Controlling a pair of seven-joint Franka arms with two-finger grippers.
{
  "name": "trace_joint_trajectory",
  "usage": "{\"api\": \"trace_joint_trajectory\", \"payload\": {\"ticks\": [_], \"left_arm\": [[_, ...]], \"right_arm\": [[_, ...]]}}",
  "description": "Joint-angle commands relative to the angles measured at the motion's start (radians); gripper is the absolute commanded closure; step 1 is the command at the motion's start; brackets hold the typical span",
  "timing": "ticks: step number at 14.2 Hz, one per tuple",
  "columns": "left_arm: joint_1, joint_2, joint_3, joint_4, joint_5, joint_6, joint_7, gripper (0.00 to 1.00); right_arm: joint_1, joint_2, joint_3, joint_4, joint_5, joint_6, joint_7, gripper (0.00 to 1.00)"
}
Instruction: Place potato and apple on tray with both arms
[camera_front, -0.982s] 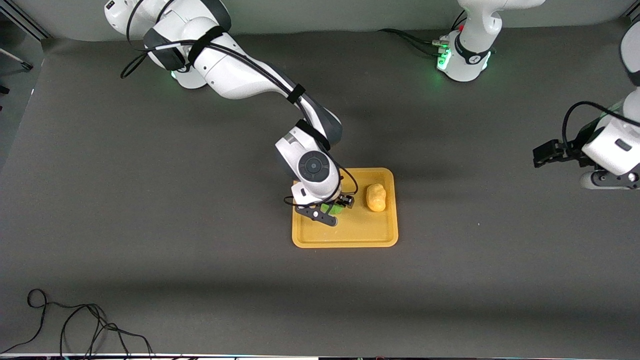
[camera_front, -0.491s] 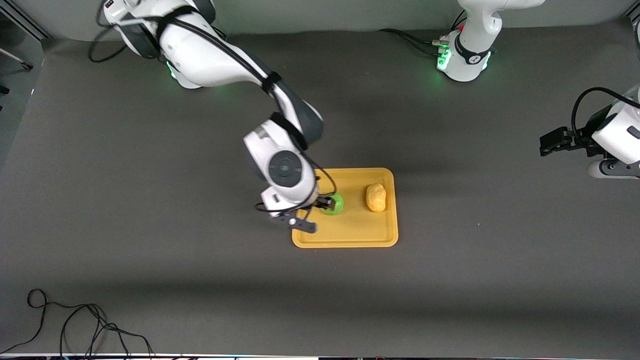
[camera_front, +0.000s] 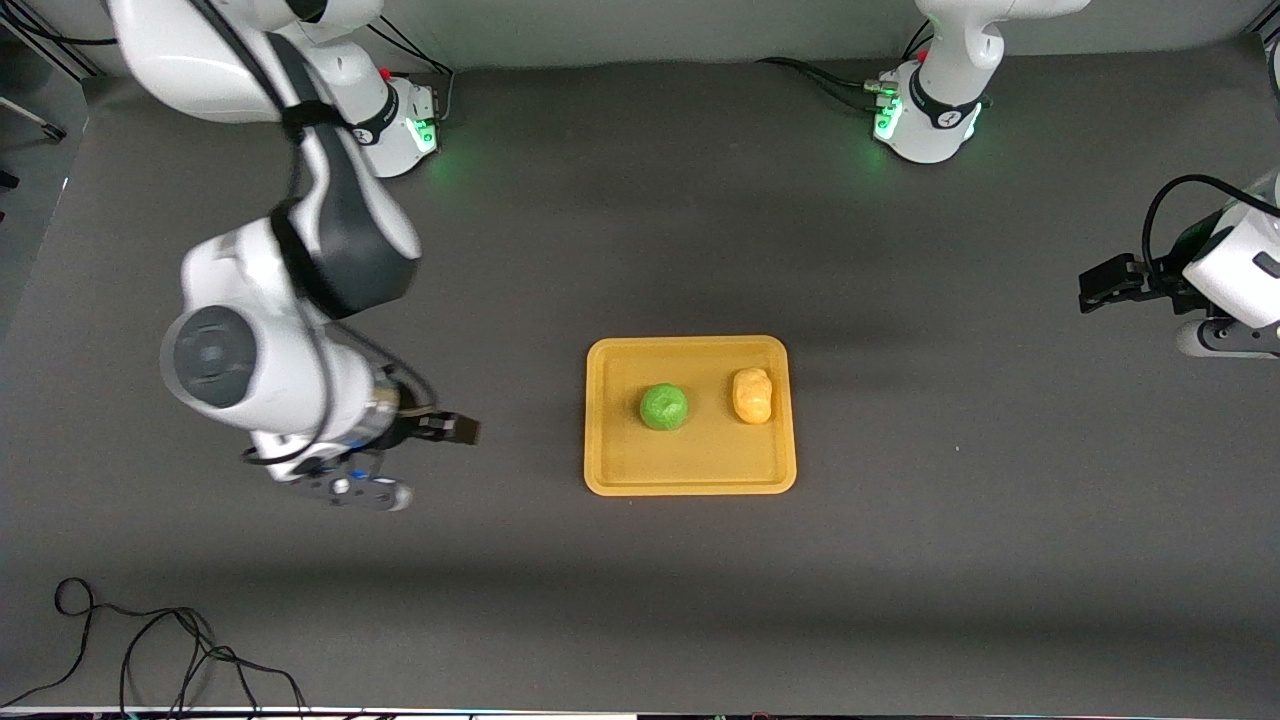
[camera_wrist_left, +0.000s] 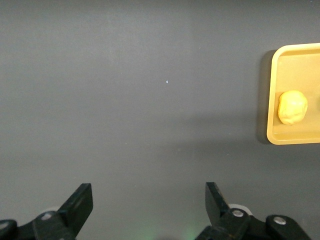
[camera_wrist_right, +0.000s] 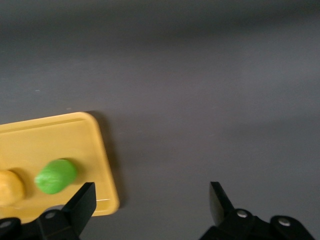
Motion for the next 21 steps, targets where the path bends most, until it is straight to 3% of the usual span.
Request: {"api": "trace_joint_trajectory", "payload": {"ticks": [1, 4, 6, 7, 10, 15, 18, 21], "left_arm": [[0.007, -0.012, -0.007, -0.002, 0.008, 0.007, 0.014, 0.0], [0.005, -0.012, -0.009, -0.002, 0.007, 0.016, 0.014, 0.0], [0.005, -0.012, -0.01, -0.002, 0.003, 0.022, 0.013, 0.0], [0.005, -0.012, -0.01, -0.004, 0.003, 0.025, 0.013, 0.0], [0.007, -0.019, -0.01, -0.014, 0.002, 0.037, 0.013, 0.0], [0.016, -0.116, -0.007, -0.135, -0.004, 0.09, 0.013, 0.0], [0.016, -0.116, -0.007, -0.137, -0.003, 0.09, 0.013, 0.0], [0.014, -0.111, -0.009, -0.137, -0.003, 0.094, 0.011, 0.0]], "right_arm": [[-0.121, -0.114, 0.0, -0.091, 0.021, -0.079, -0.231, 0.0], [-0.176, -0.204, -0.022, -0.1, 0.003, -0.178, -0.321, 0.0], [-0.144, -0.232, -0.017, -0.083, -0.14, -0.179, -0.322, 0.0], [-0.138, -0.232, -0.015, -0.082, -0.172, -0.182, -0.321, 0.0], [-0.136, -0.233, -0.015, -0.092, -0.125, -0.19, -0.31, 0.0], [-0.184, -0.242, -0.01, -0.105, -0.083, -0.187, -0.307, 0.0], [-0.277, -0.262, 0.068, -0.117, -0.063, -0.188, -0.298, 0.0], [-0.296, -0.313, 0.082, -0.212, -0.065, -0.12, -0.229, 0.0]]}}
